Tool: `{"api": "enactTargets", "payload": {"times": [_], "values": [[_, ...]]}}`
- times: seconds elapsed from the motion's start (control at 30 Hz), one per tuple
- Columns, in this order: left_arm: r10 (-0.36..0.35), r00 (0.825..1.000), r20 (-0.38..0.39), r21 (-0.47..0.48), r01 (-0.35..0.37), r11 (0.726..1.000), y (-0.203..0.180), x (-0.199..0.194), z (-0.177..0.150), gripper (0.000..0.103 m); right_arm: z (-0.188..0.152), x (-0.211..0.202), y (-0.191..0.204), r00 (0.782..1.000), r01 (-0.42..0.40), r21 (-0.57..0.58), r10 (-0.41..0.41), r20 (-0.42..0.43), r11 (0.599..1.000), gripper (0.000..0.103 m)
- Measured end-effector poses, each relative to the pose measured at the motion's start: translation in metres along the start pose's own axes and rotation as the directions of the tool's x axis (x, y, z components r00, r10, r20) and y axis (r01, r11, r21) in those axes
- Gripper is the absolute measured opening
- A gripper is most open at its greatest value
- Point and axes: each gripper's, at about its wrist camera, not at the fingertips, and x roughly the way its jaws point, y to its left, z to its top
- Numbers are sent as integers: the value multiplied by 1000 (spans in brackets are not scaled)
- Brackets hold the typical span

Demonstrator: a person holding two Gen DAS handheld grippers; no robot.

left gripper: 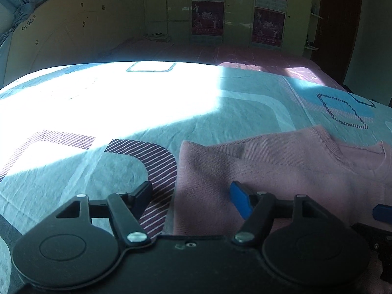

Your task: Fold small clothes

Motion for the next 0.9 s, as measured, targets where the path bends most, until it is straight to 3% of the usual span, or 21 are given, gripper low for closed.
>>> {"api": "enactTargets", "payload": {"times": [0.1,0.23,0.47,0.63,0.77,0.9], "values": [[-10,1000,14,17,10,1000,-5,-13,1,66,-1,-22,-19,999,12,63,-15,33,998,58],[-36,999,34,28,35,999,-16,-33,3,66,-2,-46,-48,993,99,86,-103,54,991,58],[-129,991,41,67,126,990,-55,-61,-2,66,-19,-73,-107,968,246,168,-250,5,955,58],[-178,984,17,102,175,979,-83,-64,-18,67,-42,-84,-121,968,253,192,-247,-53,948,58],[-143,988,-54,127,149,981,-96,-44,-36,67,-51,-89,-121,974,225,212,-217,-63,951,57],[-123,992,-28,131,126,983,-98,-41,-44,72,-54,-94,-117,981,192,223,-182,-63,956,56]]}}
